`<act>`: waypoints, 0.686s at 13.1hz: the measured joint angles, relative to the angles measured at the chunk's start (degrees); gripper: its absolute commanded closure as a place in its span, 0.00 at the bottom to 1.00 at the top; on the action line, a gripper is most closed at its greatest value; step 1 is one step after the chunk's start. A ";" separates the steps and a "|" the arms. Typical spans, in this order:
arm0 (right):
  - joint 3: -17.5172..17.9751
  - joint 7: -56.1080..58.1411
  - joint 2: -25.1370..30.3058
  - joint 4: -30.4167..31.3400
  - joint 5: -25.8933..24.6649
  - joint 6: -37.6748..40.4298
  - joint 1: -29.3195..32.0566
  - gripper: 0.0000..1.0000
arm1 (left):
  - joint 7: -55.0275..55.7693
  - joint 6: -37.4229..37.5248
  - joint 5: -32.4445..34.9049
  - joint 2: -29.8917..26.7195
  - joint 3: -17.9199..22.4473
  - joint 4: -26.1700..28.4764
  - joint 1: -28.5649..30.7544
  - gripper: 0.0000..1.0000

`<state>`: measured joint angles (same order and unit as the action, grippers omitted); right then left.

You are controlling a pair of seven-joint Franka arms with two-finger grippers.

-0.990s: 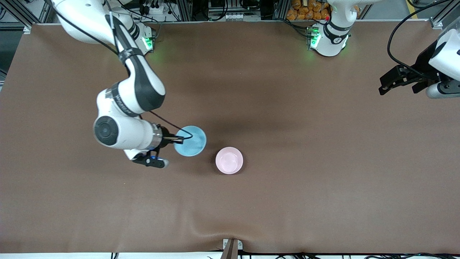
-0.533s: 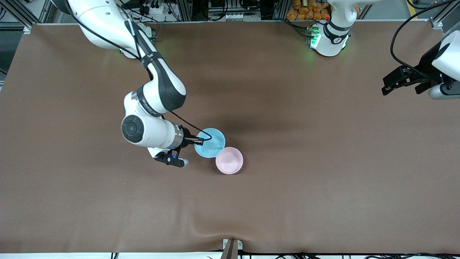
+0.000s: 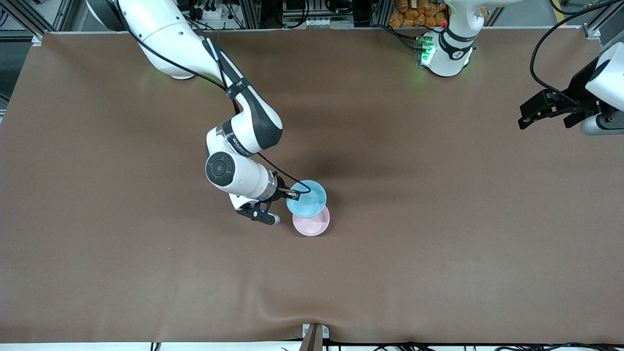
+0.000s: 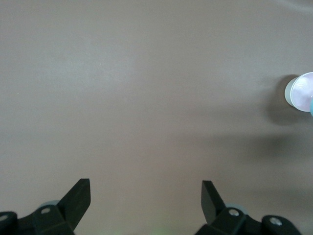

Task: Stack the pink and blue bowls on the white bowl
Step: 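Lower the blue bowl onto the pink bowl and open the right gripper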

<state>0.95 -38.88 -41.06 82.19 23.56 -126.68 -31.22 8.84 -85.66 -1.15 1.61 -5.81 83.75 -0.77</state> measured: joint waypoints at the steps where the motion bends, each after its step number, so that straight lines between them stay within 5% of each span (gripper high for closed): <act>1: -0.03 -0.04 -0.45 -0.07 0.00 -0.54 0.00 1.00 | -0.60 0.00 0.00 0.00 0.14 0.00 0.06 0.00; 9: -0.12 -3.58 -4.61 -4.73 0.01 -0.88 -0.94 1.00 | -3.34 -0.02 0.00 0.00 0.46 0.00 0.52 0.00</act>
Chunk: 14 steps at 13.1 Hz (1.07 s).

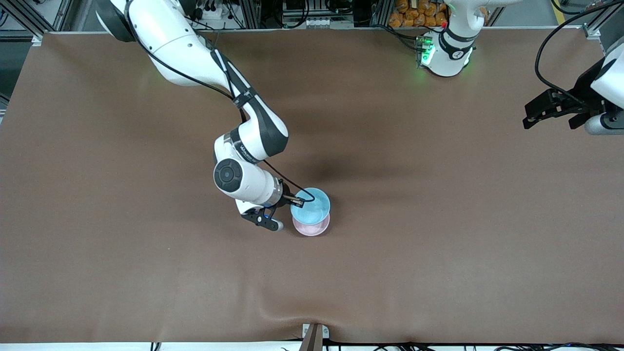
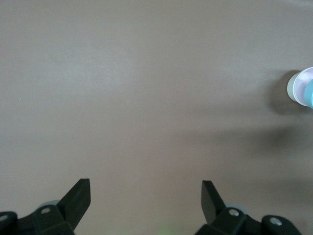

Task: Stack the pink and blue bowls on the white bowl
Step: 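Lower the blue bowl onto the pink bowl and open the right gripper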

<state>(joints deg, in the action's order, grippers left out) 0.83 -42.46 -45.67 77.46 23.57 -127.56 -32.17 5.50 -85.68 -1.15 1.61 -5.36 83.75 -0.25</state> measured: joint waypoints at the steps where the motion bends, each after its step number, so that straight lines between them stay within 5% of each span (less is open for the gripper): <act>1: 0.00 -0.18 -0.54 -0.45 0.00 -0.09 -0.16 1.00 | -0.43 0.00 0.00 0.00 0.01 0.00 0.28 0.00; 14: -0.76 -1.03 -2.05 -1.31 0.00 -0.14 -0.27 1.00 | -0.99 -0.01 0.00 0.00 0.09 0.00 0.59 0.00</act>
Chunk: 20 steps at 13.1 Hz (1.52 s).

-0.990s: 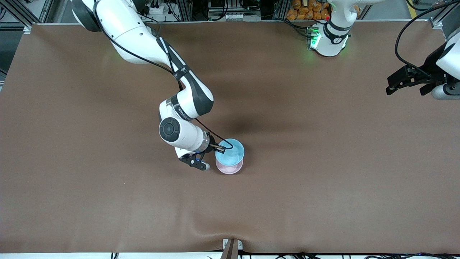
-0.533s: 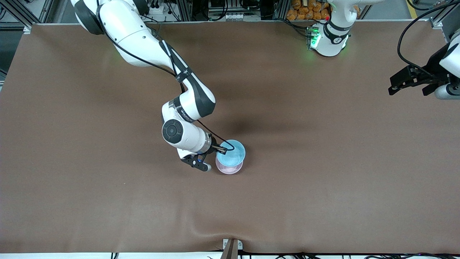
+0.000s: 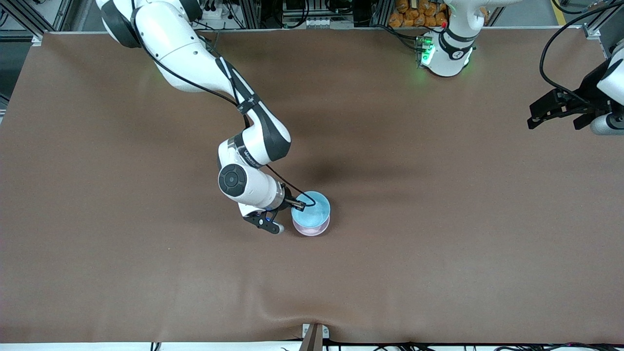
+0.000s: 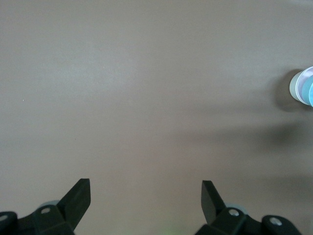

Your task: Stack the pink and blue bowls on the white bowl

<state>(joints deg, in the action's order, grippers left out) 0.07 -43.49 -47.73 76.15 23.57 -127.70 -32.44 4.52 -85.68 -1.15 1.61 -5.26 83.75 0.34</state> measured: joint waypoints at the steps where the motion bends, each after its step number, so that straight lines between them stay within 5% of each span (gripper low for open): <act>1: 0.00 -0.02 -0.03 -0.02 0.00 0.00 0.00 0.64 | 0.00 0.00 0.00 0.00 0.00 0.00 0.00 0.00; 2: 0.01 -0.02 -0.05 -0.05 0.00 0.00 0.00 0.01 | 0.00 0.00 0.00 0.00 0.00 0.00 0.00 0.00; 12: -0.94 0.08 0.94 -2.27 -0.06 -0.28 1.87 0.00 | 0.00 0.00 0.00 0.01 0.12 0.10 0.01 0.00; 16: -1.57 10.72 8.71 -3.20 -1.52 12.80 11.08 0.00 | 0.00 0.00 0.00 0.03 0.12 0.17 0.00 0.00; 20: -1.51 19.09 19.93 -0.42 -10.20 26.46 19.31 0.00 | 0.00 0.00 0.00 0.04 0.13 0.25 0.01 0.00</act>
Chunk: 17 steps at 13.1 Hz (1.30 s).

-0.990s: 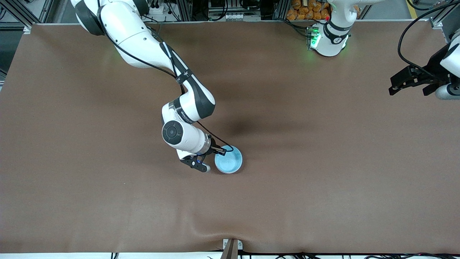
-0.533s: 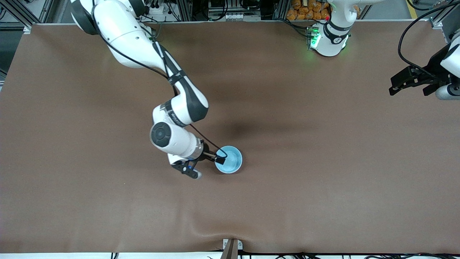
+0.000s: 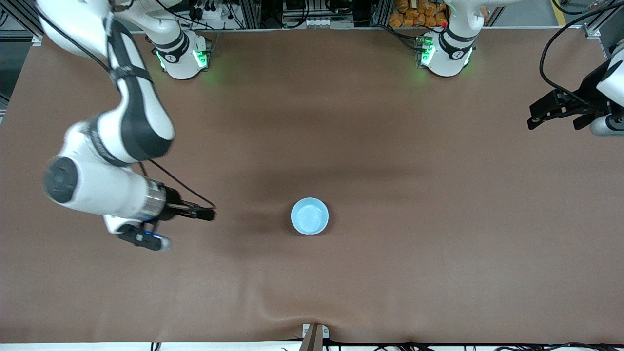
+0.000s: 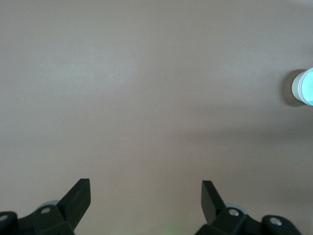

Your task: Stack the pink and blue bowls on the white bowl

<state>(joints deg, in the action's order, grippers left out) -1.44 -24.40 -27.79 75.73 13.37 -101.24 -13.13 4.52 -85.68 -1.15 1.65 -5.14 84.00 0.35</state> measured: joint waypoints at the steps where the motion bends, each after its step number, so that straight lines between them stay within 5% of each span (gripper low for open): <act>1: 0.01 1.12 3.71 2.96 -1.09 1.27 1.17 0.00 | 0.00 0.00 0.00 0.00 0.00 0.02 0.00 0.00; 4: -0.01 9.83 14.79 12.85 -5.55 1.94 4.99 0.00 | 0.00 -0.01 0.00 0.01 0.00 0.03 -0.01 0.00; 7: 0.03 16.60 21.56 16.21 -9.75 5.47 7.70 0.00 | 0.00 -0.02 0.06 0.01 0.00 0.04 -0.02 0.00; 17: 0.83 27.84 30.08 16.89 -10.99 14.14 14.50 0.00 | 0.00 -0.02 0.51 0.05 -0.09 0.11 -0.09 0.00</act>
<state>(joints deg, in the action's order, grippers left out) -0.61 3.44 2.29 92.62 2.38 -87.10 1.37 4.52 -85.70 -0.63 1.70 -5.23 84.11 0.26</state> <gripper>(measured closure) 0.000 0.000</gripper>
